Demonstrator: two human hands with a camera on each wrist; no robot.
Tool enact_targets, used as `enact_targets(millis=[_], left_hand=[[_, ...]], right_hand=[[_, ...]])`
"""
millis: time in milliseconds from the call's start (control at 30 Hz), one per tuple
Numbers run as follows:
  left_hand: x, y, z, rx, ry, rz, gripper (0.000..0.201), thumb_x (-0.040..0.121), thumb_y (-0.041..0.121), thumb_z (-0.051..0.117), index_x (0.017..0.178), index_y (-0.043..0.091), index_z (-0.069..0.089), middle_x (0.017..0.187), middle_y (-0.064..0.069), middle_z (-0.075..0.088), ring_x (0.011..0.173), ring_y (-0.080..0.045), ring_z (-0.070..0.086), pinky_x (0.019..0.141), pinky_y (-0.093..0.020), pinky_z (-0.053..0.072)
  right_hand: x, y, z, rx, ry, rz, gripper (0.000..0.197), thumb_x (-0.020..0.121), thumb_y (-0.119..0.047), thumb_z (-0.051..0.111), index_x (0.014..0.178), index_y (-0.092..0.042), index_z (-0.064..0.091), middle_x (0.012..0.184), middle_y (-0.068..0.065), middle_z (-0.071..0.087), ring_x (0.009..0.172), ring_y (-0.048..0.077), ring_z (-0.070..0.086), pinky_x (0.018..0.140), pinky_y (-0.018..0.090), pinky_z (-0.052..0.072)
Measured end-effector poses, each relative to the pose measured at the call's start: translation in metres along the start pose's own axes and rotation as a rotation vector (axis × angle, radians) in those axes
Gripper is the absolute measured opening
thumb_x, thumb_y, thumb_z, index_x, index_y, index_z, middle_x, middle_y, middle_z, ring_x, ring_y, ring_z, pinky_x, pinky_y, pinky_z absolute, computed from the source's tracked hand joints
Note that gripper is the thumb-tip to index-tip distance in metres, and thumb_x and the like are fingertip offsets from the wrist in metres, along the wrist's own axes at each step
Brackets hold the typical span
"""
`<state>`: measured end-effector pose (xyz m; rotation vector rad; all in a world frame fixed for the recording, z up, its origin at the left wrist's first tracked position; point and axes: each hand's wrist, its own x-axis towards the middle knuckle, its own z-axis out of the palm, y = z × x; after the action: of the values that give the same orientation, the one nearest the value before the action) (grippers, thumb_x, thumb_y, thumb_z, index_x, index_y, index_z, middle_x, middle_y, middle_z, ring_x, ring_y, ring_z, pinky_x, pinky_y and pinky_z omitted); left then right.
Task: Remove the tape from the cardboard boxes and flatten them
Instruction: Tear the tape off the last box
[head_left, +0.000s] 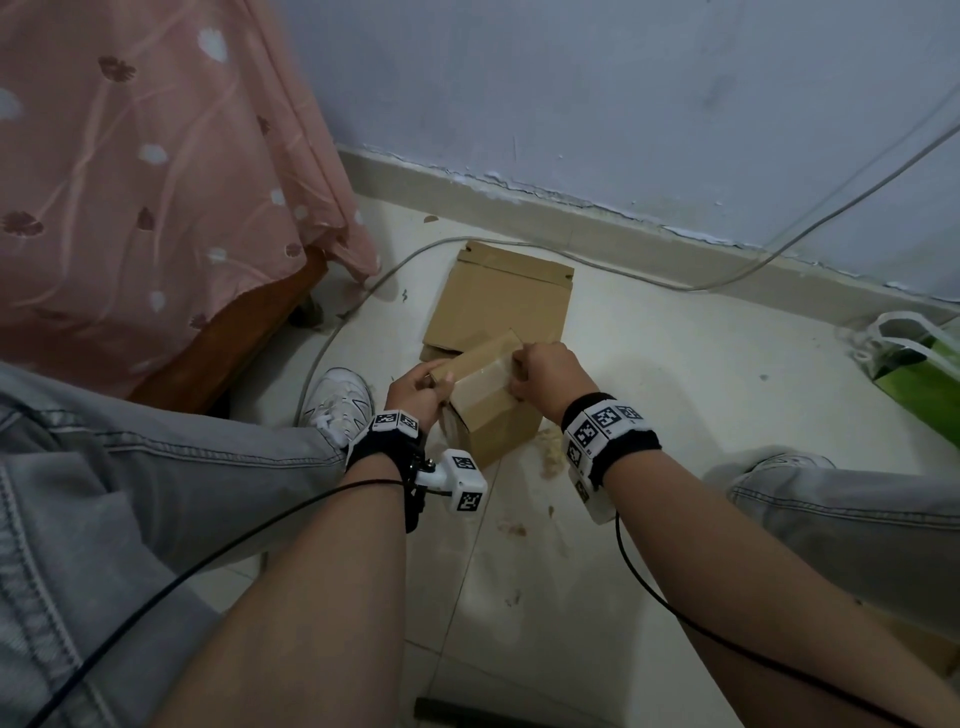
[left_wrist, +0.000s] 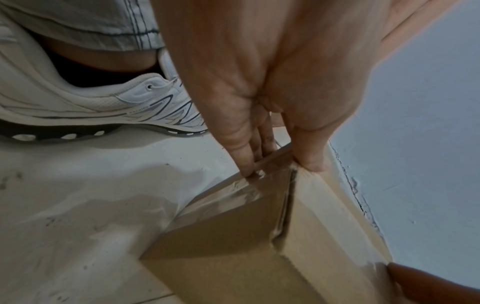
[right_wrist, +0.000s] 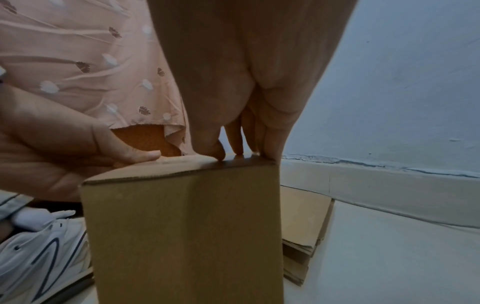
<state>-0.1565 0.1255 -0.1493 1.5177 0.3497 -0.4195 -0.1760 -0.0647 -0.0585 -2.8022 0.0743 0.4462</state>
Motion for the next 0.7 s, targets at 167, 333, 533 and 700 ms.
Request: enact_targets(millis=[167, 333, 533, 700], left_hand=[[-0.001, 0.001, -0.001, -0.007, -0.007, -0.008, 0.039, 0.054, 0.045, 0.077, 0.093, 0.038, 0.076, 0.114, -0.02, 0.067, 0.111, -0.038, 0.064, 0.1, -0.05, 0.051], [-0.001, 0.002, -0.001, -0.006, -0.016, 0.001, 0.028, 0.064, 0.036, 0.075, 0.092, 0.038, 0.077, 0.099, -0.011, 0.065, 0.096, -0.027, 0.064, 0.101, -0.051, 0.05], [0.002, -0.001, -0.001, 0.004, -0.007, 0.0, 0.032, 0.058, 0.044, 0.076, 0.09, 0.042, 0.076, 0.11, -0.016, 0.067, 0.104, -0.03, 0.066, 0.101, -0.05, 0.05], [0.003, -0.001, -0.001, 0.035, 0.0, 0.008, 0.033, 0.057, 0.045, 0.075, 0.089, 0.043, 0.076, 0.108, -0.018, 0.067, 0.113, -0.039, 0.062, 0.1, -0.05, 0.051]], right_hand=[[-0.007, 0.009, -0.005, 0.054, 0.027, -0.058, 0.028, 0.094, -0.017, 0.054, 0.115, -0.007, 0.067, 0.113, 0.013, 0.066, 0.106, 0.033, 0.059, 0.09, 0.039, 0.05], [-0.005, 0.009, -0.005, 0.058, 0.002, -0.064, 0.039, 0.091, -0.027, 0.062, 0.123, -0.005, 0.065, 0.128, 0.016, 0.062, 0.116, 0.032, 0.056, 0.099, 0.042, 0.048], [-0.002, 0.003, -0.001, 0.03, 0.009, -0.015, 0.018, 0.086, -0.023, 0.06, 0.094, -0.009, 0.069, 0.096, 0.013, 0.067, 0.085, 0.029, 0.06, 0.069, 0.028, 0.044], [-0.003, -0.001, 0.003, 0.089, 0.046, -0.02, 0.02, 0.086, -0.015, 0.059, 0.102, -0.008, 0.069, 0.095, 0.013, 0.067, 0.087, 0.031, 0.062, 0.074, 0.032, 0.051]])
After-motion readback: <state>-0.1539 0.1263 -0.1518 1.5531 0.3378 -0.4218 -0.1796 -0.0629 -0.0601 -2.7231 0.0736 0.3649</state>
